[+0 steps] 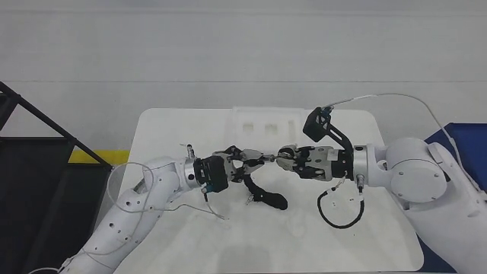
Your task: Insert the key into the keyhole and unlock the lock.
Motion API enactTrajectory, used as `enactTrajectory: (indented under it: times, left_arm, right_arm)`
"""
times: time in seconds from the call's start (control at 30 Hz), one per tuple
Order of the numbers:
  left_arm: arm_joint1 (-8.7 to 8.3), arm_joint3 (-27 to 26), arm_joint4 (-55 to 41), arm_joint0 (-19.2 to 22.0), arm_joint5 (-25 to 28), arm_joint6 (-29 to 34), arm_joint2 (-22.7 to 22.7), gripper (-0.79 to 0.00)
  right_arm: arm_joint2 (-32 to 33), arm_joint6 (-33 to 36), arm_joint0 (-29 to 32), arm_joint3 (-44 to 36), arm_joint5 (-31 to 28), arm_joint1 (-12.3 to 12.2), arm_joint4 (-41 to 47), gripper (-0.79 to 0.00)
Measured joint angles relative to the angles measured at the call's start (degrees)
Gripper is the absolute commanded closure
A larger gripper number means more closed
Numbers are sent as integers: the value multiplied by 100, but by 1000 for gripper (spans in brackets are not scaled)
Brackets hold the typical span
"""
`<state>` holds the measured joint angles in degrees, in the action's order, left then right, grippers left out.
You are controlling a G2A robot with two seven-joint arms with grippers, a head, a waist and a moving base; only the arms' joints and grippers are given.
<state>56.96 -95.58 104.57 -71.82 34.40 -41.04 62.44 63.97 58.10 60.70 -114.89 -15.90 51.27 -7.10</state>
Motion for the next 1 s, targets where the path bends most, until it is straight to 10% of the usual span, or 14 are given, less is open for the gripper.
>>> enactTrajectory:
  times: [0.47, 1.0]
  left_arm:
    - [-117, 220, 976, 118, 761, 870, -39, 0]
    - [-176, 1196, 2506, 593, 1404, 273, -1061, 0]
  right_arm:
    - [396, 575, 256, -62, -323, -123, -51, -785]
    - [300, -392, 292, 74, -1313, -87, -801, -785]
